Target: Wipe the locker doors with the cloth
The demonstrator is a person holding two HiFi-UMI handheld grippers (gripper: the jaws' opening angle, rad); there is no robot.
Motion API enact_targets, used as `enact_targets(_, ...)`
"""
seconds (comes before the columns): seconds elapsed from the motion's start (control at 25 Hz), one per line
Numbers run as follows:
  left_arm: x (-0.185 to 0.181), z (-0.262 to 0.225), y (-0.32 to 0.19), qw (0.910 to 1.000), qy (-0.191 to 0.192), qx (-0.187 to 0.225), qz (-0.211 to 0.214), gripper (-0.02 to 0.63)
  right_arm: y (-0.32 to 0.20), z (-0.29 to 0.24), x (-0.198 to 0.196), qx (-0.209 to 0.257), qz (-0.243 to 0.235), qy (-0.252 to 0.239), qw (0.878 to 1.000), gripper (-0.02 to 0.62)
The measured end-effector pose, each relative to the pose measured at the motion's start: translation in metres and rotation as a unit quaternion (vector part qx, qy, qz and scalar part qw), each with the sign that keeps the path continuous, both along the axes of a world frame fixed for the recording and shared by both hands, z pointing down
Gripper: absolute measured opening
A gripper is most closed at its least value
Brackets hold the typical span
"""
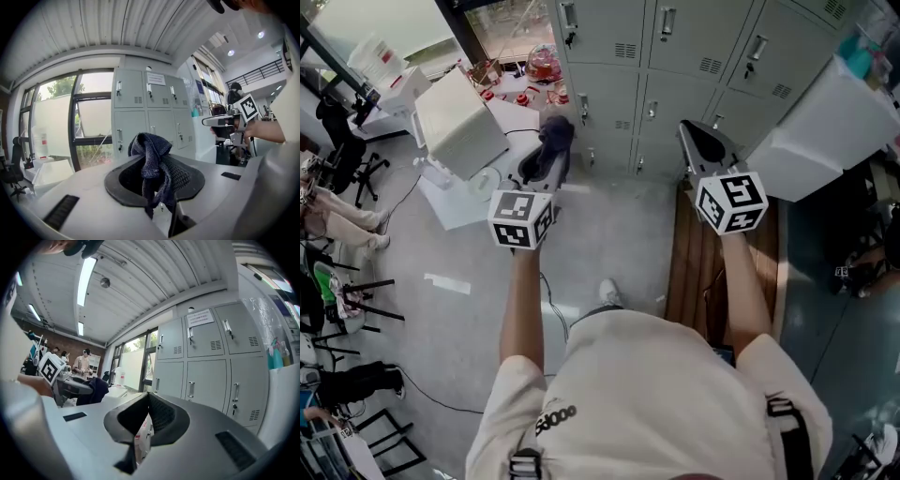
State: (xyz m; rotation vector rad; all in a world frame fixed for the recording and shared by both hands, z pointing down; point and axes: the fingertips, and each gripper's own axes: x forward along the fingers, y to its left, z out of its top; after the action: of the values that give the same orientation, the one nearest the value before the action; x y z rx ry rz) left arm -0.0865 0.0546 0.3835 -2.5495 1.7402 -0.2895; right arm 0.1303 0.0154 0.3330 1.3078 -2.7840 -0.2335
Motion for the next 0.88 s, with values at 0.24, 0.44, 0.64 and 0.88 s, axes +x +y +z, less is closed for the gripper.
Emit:
enact_targets(0.24, -0.035, -0.008, -0.058, 1.0000, 0.004, 0.007, -0.001, 0.108, -0.061, -0.002, -0.041, -0.001, -0.007, 0.030, 1.000, 0.009)
enact_targets(0.44, -0.061, -0.005, -0.102, 0.9999, 0.012, 0.005, -0.001, 0.108, -0.097, -0.003, -0.067, -0.001, -0.021, 0.021, 1.000, 0.009)
enact_targets(0.64, -0.076, 0.002, -0.145, 0.9997, 0.022, -0.004, -0.007, 0.109, -0.144, 0.001, -0.077, -0.029, -0.021, 0.010, 0.999, 0.009)
enact_targets(0.88, -0.087, -0.002, -0.201, 0.9993, 0.026, -0.003, -0.025, 0.109, -0.213, -0.009, -0.096, -0.040, -0.059, -0.005, 0.997, 0.009)
